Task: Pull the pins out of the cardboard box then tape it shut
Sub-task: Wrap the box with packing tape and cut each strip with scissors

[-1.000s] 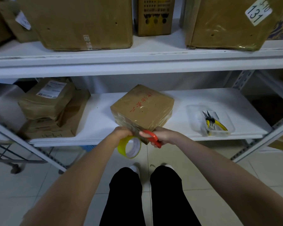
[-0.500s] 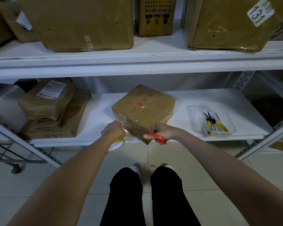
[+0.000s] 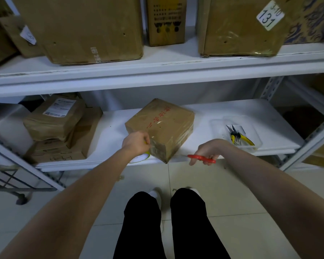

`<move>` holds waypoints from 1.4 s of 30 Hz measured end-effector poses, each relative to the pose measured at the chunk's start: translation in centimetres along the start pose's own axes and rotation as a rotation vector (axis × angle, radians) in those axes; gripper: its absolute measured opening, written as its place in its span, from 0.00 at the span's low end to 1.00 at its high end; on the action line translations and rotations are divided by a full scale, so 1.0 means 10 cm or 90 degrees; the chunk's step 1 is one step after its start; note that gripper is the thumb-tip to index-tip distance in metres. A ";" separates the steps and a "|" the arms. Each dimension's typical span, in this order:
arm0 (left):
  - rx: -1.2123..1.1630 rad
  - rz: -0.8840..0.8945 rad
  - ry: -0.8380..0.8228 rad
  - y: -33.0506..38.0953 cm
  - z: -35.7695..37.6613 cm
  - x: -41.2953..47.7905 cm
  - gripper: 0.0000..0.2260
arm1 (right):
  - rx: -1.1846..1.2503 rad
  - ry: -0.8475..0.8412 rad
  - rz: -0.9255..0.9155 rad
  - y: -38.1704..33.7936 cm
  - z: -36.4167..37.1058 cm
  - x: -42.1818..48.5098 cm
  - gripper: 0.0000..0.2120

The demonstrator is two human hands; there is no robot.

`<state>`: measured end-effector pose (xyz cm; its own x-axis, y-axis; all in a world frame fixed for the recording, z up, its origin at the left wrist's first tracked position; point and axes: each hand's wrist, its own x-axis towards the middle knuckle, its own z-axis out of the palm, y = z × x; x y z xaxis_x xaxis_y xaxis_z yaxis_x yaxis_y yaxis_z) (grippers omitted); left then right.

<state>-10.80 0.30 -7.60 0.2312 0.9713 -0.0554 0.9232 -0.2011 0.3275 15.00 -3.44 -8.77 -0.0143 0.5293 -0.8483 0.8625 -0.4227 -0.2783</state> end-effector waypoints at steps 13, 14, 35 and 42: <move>-0.092 0.050 -0.066 -0.03 0.05 0.01 0.10 | 0.216 0.462 -0.093 -0.04 0.10 0.35 0.18; -0.110 0.048 -0.071 -0.05 0.06 0.02 0.10 | 0.206 0.505 -0.114 -0.12 0.15 0.35 0.13; -0.240 -0.031 0.032 -0.30 -0.07 -0.08 0.12 | -0.340 0.737 -0.330 -1.19 0.38 0.38 0.22; -0.311 -0.084 0.036 -0.29 -0.01 -0.06 0.12 | -0.478 0.769 -0.332 -1.21 0.23 0.46 0.17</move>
<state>-13.61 0.29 -8.43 0.0936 0.9925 -0.0792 0.6892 -0.0072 0.7245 3.36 2.37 -10.36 -0.3008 0.9228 0.2409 0.9479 0.2615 0.1820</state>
